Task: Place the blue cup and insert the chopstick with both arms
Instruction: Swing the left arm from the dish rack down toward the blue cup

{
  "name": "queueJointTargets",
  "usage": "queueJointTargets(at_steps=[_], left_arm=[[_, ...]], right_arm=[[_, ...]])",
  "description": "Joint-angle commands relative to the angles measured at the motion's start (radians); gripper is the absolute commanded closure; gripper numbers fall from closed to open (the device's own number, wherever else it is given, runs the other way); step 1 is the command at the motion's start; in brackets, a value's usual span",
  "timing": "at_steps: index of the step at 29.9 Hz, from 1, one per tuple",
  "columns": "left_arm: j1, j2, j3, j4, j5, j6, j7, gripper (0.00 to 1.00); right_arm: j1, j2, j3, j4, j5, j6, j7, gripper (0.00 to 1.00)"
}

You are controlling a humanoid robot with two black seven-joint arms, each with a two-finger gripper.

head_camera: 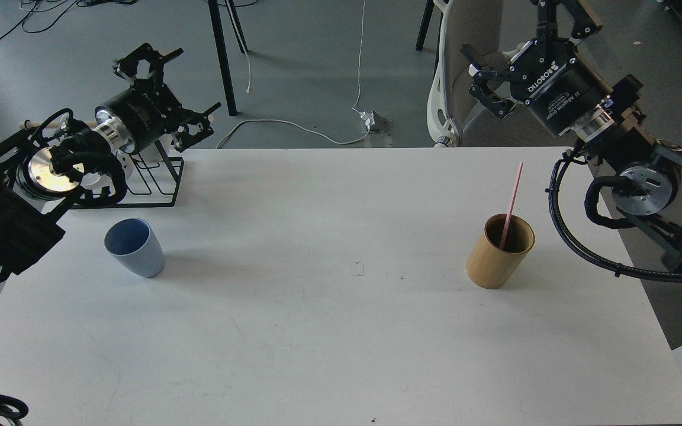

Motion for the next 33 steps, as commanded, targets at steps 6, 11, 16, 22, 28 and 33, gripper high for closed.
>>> queueJointTargets(at_steps=[6, 11, 16, 22, 28, 33], left_arm=[[0.004, 0.01, -0.056, 0.016, -0.005, 0.0, -0.001, 0.0], [0.002, -0.016, -0.148, 0.136, -0.005, 0.0, 0.007, 0.0], [-0.002, -0.029, -0.223, 0.138, -0.005, 0.0, -0.001, 0.0], [-0.06, -0.058, -0.219, 0.055, 0.007, 0.0, 0.019, 0.0], [-0.103, 0.216, -0.104, -0.38, 0.266, 0.0, 0.004, 0.0], [-0.194, 0.568, 0.071, -0.813, 0.484, 0.0, -0.018, 0.0]], right_arm=[[0.002, 0.006, 0.012, 0.001, 0.0, 0.0, 0.0, 0.01], [0.013, 0.006, 0.032, 0.001, 0.0, 0.0, 0.0, 0.01], [0.023, 0.006, 0.041, 0.001, 0.0, 0.0, 0.0, 0.01], [0.023, -0.003, 0.041, -0.005, 0.0, 0.0, 0.0, 0.01], [0.01, -0.021, 0.038, -0.005, 0.0, 0.0, 0.0, 0.01], [0.006, -0.038, 0.038, -0.012, -0.001, 0.0, 0.0, 0.01]])
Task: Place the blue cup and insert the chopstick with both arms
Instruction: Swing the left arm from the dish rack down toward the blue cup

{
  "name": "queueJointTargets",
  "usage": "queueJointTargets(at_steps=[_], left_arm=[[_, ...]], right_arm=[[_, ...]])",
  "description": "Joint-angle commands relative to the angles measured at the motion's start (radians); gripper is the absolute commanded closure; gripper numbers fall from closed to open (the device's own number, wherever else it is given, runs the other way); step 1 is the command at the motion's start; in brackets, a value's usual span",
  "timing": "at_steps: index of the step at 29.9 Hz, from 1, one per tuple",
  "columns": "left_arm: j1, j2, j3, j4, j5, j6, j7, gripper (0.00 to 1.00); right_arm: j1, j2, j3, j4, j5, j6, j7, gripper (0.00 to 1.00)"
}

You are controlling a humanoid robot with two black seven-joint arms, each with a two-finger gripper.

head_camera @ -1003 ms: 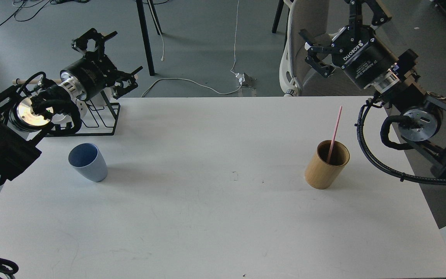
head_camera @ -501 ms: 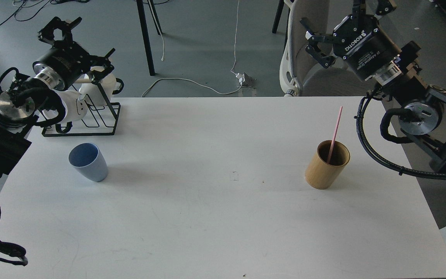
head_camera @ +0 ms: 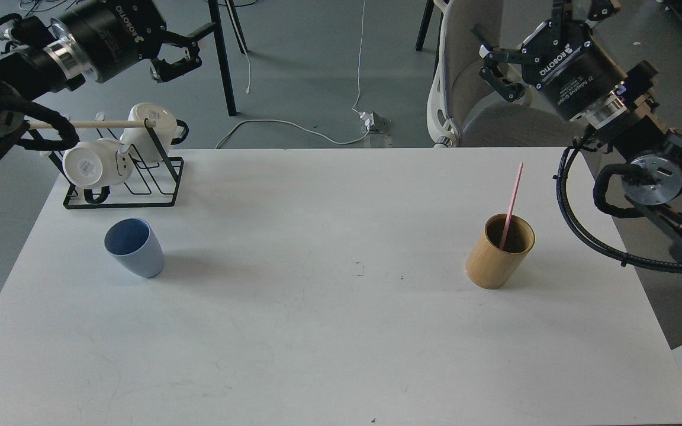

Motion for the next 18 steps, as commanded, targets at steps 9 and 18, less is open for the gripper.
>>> queueJointTargets(at_steps=[9, 18], left_arm=[[-0.065, 0.363, 0.202, -0.175, 0.665, 0.0, -0.354, 0.0], [0.001, 0.367, 0.227, -0.207, 1.004, 0.0, -0.457, 0.09]], right_arm=[[-0.002, -0.043, 0.001, -0.031, -0.005, 0.0, 0.0, 0.01], [-0.007, -0.103, 0.0, -0.059, -0.005, 0.0, 0.0, 0.01]])
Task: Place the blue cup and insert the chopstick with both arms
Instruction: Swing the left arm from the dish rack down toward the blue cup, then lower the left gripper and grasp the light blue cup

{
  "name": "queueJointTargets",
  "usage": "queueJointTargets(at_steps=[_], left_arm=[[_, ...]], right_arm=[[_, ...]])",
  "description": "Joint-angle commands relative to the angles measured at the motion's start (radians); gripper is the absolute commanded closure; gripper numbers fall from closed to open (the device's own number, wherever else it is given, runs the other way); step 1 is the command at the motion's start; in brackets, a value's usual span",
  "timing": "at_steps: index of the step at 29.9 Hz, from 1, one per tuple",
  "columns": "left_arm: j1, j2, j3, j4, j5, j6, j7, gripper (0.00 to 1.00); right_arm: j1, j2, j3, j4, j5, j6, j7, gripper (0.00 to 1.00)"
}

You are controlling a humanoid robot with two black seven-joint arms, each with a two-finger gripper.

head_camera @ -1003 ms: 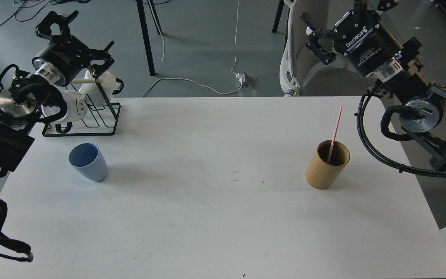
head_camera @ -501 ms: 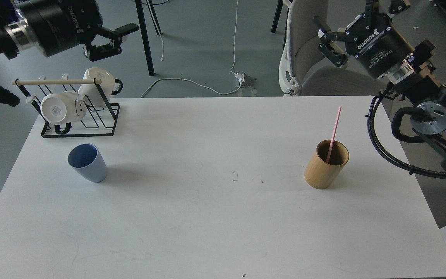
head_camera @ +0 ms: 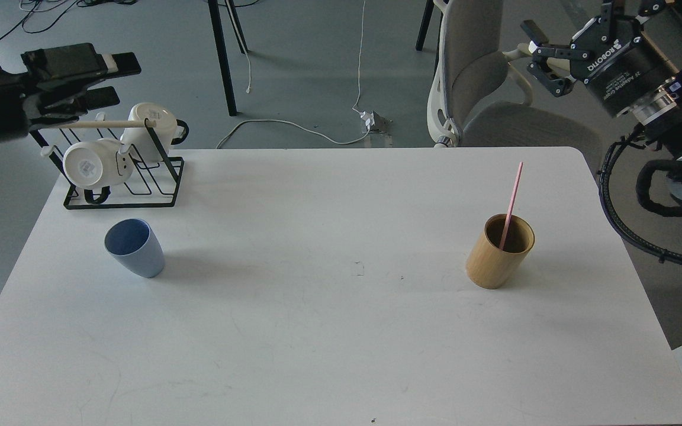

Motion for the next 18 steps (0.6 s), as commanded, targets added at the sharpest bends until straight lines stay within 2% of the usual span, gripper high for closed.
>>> queueJointTargets(at_steps=[1, 4, 8, 15, 18], left_arm=[[0.009, -0.007, 0.002, -0.012, 0.045, 0.0, 0.001, 0.1], [0.032, -0.01, 0.002, -0.007, 0.022, 0.0, -0.023, 0.06], [0.093, -0.01, 0.006, 0.033, 0.057, 0.0, -0.143, 0.01], [0.147, -0.018, 0.06, 0.122, 0.383, 0.0, -0.152, 0.01], [0.159, -0.059, 0.097, 0.177, 0.473, 0.038, -0.152, 0.02]], right_arm=[[-0.003, -0.025, -0.001, -0.006, 0.0, 0.0, 0.0, 0.01], [-0.014, -0.037, -0.001, -0.006, -0.001, 0.0, 0.0, 0.01], [-0.028, -0.04, -0.001, -0.006, 0.0, 0.0, 0.0, 0.01], [-0.04, -0.04, -0.003, -0.006, -0.001, 0.0, 0.0, 0.01], [-0.045, -0.04, -0.004, -0.006, -0.001, 0.0, 0.0, 0.01]])
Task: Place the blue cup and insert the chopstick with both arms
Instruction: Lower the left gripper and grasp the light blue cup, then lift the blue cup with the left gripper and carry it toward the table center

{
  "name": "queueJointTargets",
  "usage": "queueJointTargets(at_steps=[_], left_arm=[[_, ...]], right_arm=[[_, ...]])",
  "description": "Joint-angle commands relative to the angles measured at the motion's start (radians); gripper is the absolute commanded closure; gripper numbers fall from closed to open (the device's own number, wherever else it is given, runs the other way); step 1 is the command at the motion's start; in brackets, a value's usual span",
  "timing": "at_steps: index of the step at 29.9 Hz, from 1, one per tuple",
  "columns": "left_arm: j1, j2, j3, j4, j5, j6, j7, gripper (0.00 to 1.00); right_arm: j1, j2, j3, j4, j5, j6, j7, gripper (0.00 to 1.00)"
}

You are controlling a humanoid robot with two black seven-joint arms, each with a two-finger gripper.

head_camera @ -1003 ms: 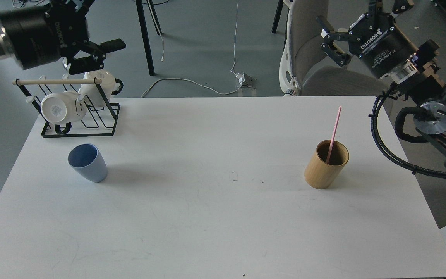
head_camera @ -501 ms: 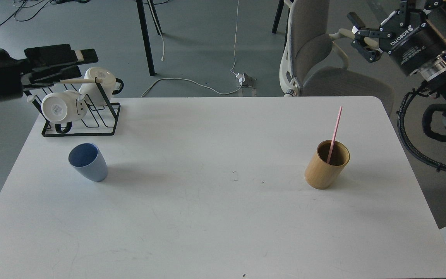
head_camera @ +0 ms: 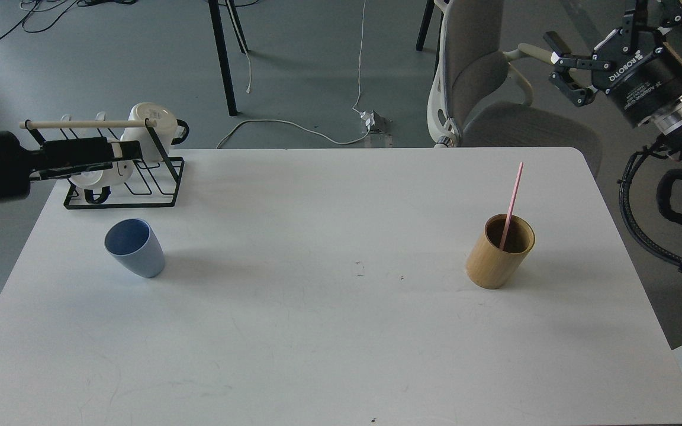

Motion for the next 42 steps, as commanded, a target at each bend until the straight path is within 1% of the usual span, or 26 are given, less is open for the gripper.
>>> queueJointTargets(at_steps=[1, 6, 11, 15, 20, 23, 30, 33, 36, 40, 42], left_arm=[[0.012, -0.043, 0.031, 0.071, 0.089, 0.042, 0.0, 0.02], [0.05, -0.11, 0.033, 0.176, 0.098, 0.049, 0.0, 0.02], [0.058, -0.19, 0.034, 0.266, 0.1, 0.05, 0.0, 0.03], [0.088, -0.249, 0.034, 0.383, 0.13, 0.052, 0.0, 0.04], [0.093, -0.308, 0.034, 0.492, 0.172, 0.092, 0.0, 0.09], [0.105, -0.332, 0.034, 0.523, 0.175, 0.096, 0.0, 0.1], [0.107, -0.35, 0.034, 0.527, 0.176, 0.096, 0.0, 0.12], [0.118, -0.361, 0.034, 0.538, 0.176, 0.095, 0.0, 0.2], [0.128, -0.378, 0.034, 0.575, 0.176, 0.093, 0.0, 0.29], [0.136, -0.411, 0.034, 0.644, 0.178, 0.095, 0.0, 0.3], [0.136, -0.417, 0.034, 0.656, 0.176, 0.095, 0.0, 0.31]], right_arm=[[-0.009, 0.001, -0.001, -0.001, 0.0, 0.0, 0.0, 0.01], [-0.02, 0.001, -0.001, -0.001, 0.0, 0.0, 0.0, 0.01], [-0.032, -0.001, -0.001, -0.002, 0.0, 0.0, 0.0, 0.01], [-0.039, -0.008, -0.001, -0.001, 0.0, 0.0, 0.0, 0.01], [-0.045, -0.008, -0.001, -0.001, 0.0, 0.0, 0.0, 0.01], [-0.045, -0.008, -0.001, -0.001, 0.0, 0.0, 0.0, 0.01], [-0.048, -0.008, -0.001, -0.001, 0.0, 0.0, 0.0, 0.01], [-0.049, -0.008, -0.003, -0.001, 0.0, 0.0, 0.0, 0.01], [-0.051, -0.008, -0.003, -0.002, 0.0, 0.0, 0.0, 0.01], [-0.06, -0.008, -0.001, -0.001, 0.0, 0.0, 0.0, 0.01], [-0.062, -0.008, -0.003, -0.001, 0.0, 0.0, 0.0, 0.01]])
